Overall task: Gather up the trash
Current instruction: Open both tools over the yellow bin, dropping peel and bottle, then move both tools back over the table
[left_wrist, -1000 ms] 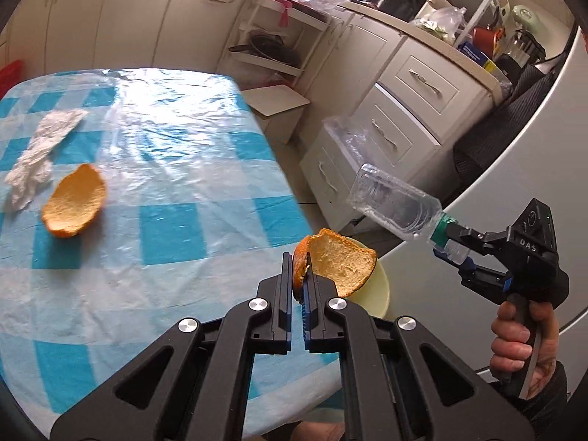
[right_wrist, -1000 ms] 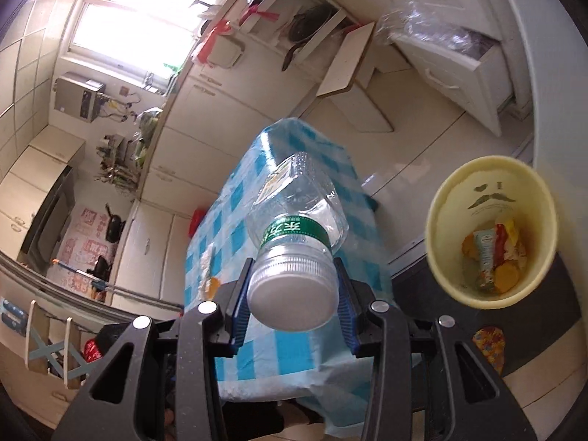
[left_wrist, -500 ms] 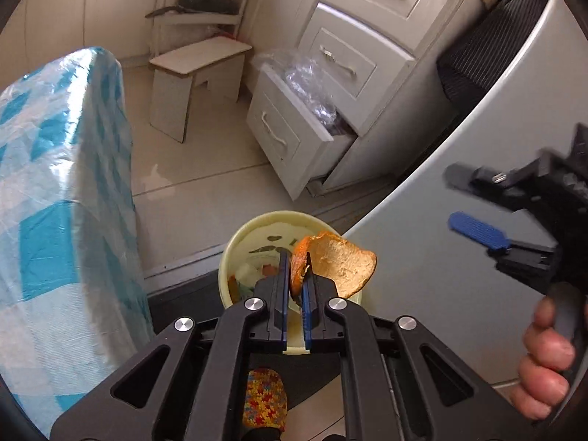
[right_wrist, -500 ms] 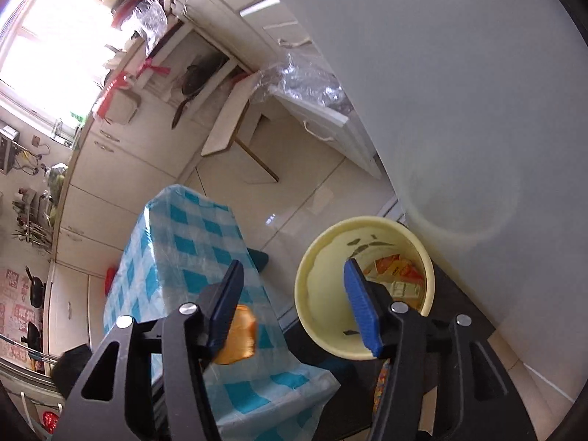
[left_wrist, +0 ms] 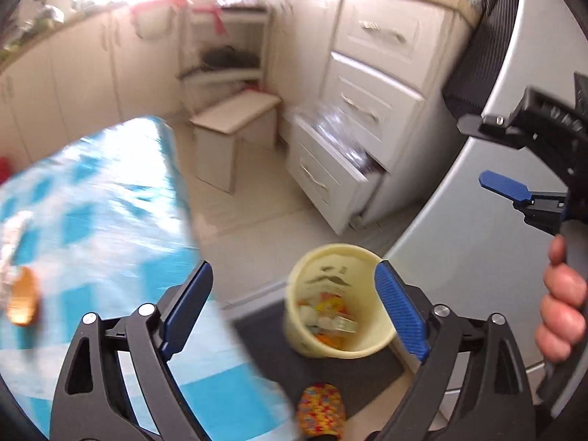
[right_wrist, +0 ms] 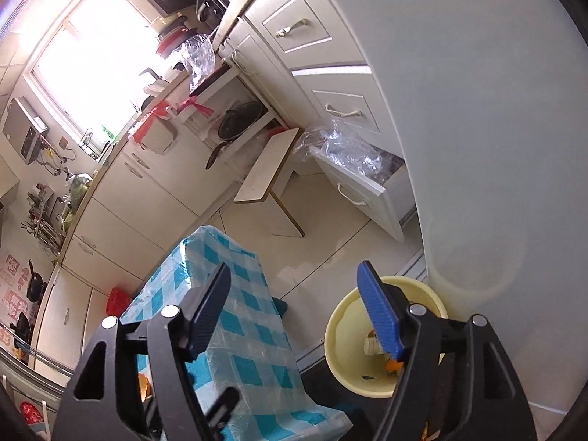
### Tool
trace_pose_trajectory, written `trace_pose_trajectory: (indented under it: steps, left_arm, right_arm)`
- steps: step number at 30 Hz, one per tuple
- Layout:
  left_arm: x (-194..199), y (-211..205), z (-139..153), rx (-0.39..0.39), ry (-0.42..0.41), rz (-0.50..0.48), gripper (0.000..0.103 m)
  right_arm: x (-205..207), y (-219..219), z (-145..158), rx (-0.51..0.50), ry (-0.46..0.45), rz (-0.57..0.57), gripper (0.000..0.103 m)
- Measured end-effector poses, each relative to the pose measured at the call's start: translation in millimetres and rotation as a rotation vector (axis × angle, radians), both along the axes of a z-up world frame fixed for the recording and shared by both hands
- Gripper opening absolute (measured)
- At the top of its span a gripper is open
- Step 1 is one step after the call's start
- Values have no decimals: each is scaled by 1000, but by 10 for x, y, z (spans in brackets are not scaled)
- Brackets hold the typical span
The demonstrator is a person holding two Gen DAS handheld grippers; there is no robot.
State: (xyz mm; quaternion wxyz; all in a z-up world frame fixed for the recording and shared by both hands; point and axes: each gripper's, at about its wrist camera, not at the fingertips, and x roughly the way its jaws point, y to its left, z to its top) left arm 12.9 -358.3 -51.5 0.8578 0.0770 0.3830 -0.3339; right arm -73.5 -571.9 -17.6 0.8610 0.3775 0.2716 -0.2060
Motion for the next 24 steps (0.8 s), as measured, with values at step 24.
trace_pose_trajectory:
  steps: [24]
  left_arm:
    - [402, 3839, 695, -15, -171, 595, 95]
  right_arm:
    - [816, 2638, 348, -467, -90, 338, 91]
